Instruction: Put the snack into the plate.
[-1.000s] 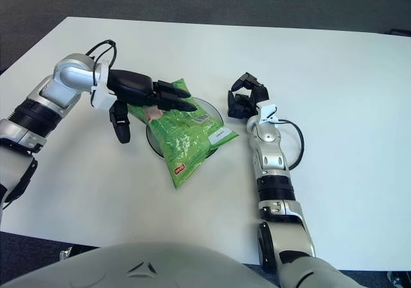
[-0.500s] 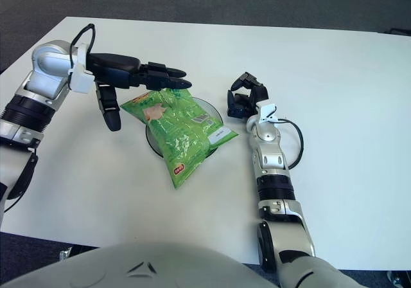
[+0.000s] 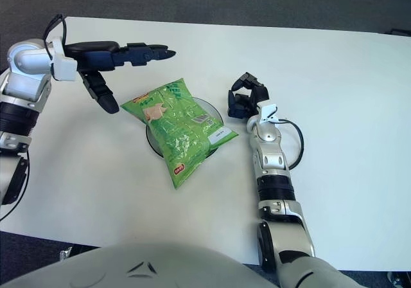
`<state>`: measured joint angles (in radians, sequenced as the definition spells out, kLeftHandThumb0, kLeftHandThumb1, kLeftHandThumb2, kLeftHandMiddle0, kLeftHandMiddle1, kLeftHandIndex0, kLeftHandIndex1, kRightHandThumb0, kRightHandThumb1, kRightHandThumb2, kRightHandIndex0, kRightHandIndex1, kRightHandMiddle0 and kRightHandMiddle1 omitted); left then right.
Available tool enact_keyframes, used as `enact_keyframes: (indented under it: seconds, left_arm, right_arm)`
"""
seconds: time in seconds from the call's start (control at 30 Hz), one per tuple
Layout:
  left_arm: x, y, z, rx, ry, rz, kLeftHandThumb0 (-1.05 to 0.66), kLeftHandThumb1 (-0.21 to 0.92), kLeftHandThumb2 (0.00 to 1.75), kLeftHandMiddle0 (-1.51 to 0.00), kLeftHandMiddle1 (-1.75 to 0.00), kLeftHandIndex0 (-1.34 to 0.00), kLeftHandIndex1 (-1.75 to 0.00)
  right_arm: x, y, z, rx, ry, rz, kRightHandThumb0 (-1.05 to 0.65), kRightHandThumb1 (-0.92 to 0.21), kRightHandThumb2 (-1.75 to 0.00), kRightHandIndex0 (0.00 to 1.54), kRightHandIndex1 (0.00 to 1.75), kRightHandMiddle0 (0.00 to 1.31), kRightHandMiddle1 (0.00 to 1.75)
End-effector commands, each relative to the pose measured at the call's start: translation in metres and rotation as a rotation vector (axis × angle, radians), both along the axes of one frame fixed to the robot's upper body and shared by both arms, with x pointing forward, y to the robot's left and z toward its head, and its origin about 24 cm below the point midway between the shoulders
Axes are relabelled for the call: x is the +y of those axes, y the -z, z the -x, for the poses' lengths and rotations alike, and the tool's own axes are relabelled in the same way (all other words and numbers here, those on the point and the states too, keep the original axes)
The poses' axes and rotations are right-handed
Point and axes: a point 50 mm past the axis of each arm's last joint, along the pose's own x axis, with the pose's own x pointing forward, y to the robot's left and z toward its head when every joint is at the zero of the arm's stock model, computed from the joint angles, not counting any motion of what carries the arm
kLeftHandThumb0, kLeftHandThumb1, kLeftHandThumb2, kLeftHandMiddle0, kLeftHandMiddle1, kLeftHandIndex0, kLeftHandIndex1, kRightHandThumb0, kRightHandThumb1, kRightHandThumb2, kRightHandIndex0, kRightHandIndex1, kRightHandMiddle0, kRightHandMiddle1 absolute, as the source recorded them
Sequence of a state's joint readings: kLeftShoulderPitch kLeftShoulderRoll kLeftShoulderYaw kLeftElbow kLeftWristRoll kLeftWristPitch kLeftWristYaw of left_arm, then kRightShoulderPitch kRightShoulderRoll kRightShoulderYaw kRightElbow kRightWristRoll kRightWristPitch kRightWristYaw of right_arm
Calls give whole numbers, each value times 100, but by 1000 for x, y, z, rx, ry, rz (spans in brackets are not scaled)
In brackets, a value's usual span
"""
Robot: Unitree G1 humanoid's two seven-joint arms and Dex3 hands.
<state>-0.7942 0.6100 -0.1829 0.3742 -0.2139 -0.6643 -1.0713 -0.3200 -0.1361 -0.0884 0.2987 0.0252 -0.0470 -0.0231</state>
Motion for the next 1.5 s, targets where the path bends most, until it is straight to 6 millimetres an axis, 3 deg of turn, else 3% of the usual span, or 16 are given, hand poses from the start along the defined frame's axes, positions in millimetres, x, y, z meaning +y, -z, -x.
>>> enact_keyframes:
  seconds: [0.0,0.2,0.37,0.47,0.6,0.7,0.77,0.87,0.9,1.0,1.03,1.2,1.3,1.47]
  left_arm:
    - [9,-1,0,74,16,98,-103,91,23,0,0,0,0]
    - [21,-2,-3,178,16,170,-102,92,24,0,0,-2,-3]
    - [37,22,-11,310,-93,332,-100,92,25,-5,-2,0,-21]
    - [44,25,-10,328,-191,412,-97,90,26,-19,-9,0,-53]
    - [53,30,-9,280,-275,472,-96,90,26,-29,-15,0,-71]
    - [63,39,-12,264,-337,585,-91,83,37,-33,-47,0,-87]
    - [66,43,-13,268,-357,634,-83,74,54,-36,-73,0,-100]
    - [75,57,-20,286,-455,718,-77,67,66,-39,-93,0,-109]
    - [78,62,-21,286,-499,747,-71,64,73,-43,-112,-3,-119]
    - [74,69,-19,291,-561,814,-60,58,86,-48,-141,-9,-142]
    - [72,71,-18,296,-569,830,-52,62,85,-52,-148,-18,-154]
    - [66,94,-6,389,-656,954,-42,63,90,-68,-170,-34,-171]
    - [67,104,-3,434,-730,996,-41,61,94,-80,-173,-38,-173]
    - [69,143,5,544,-880,1059,-41,55,102,-99,-174,-43,-174]
  right_arm:
    - [-4,40,17,185,21,-12,-50,-28,-136,130,175,65,175]
    - [-4,40,18,188,22,-9,-50,-28,-136,129,175,64,175]
    - [-4,40,18,190,22,-8,-50,-28,-136,129,175,64,175]
    - [-4,40,19,188,21,-5,-50,-28,-136,129,175,64,175]
    - [-4,40,19,187,21,-5,-50,-28,-136,129,175,64,175]
    - [-4,40,20,189,23,-7,-50,-28,-136,129,175,65,175]
    - [-4,40,20,189,24,-7,-50,-28,-136,129,175,65,175]
    - [-4,40,21,187,23,-6,-50,-28,-136,129,175,65,175]
    - [-4,40,21,186,22,-5,-50,-28,-136,129,175,65,175]
    - [-5,40,21,185,23,-5,-50,-28,-136,129,175,65,175]
    - [-5,40,22,185,23,-6,-50,-28,-136,129,175,65,175]
    - [-7,41,23,183,24,-7,-50,-28,-136,130,175,65,175]
    - [-7,41,24,183,26,-8,-50,-28,-136,130,175,65,175]
    - [-8,41,24,183,31,-9,-50,-28,-136,129,175,65,175]
